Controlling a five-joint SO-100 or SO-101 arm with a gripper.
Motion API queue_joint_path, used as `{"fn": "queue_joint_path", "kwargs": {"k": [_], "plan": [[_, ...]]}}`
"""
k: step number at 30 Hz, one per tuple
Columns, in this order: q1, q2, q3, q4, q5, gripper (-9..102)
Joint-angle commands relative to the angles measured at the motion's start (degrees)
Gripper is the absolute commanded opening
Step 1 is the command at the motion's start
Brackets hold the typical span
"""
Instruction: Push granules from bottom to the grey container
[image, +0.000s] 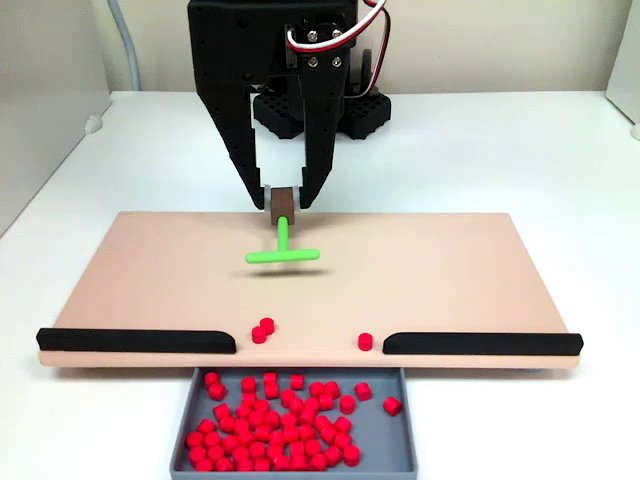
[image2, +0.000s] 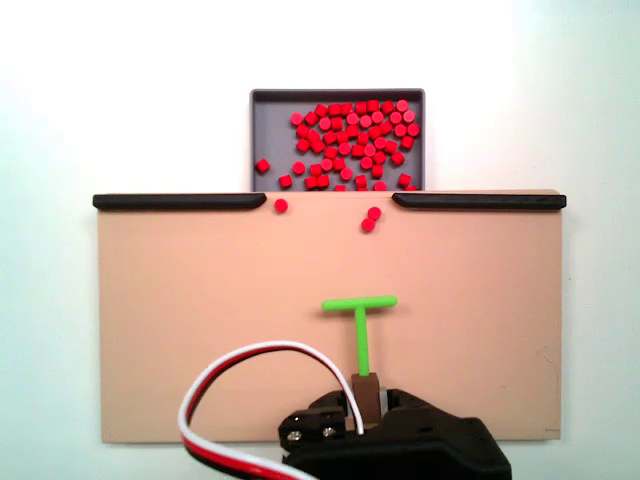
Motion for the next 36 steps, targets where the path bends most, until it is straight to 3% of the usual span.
{"fn": "queue_joint_path", "kwargs": {"k": [1,36], "plan": [[0.1,-0.8,-4.0,-0.3,0.6,0],[-0.3,-10.2,-4.4,-8.4,4.3,0]]}}
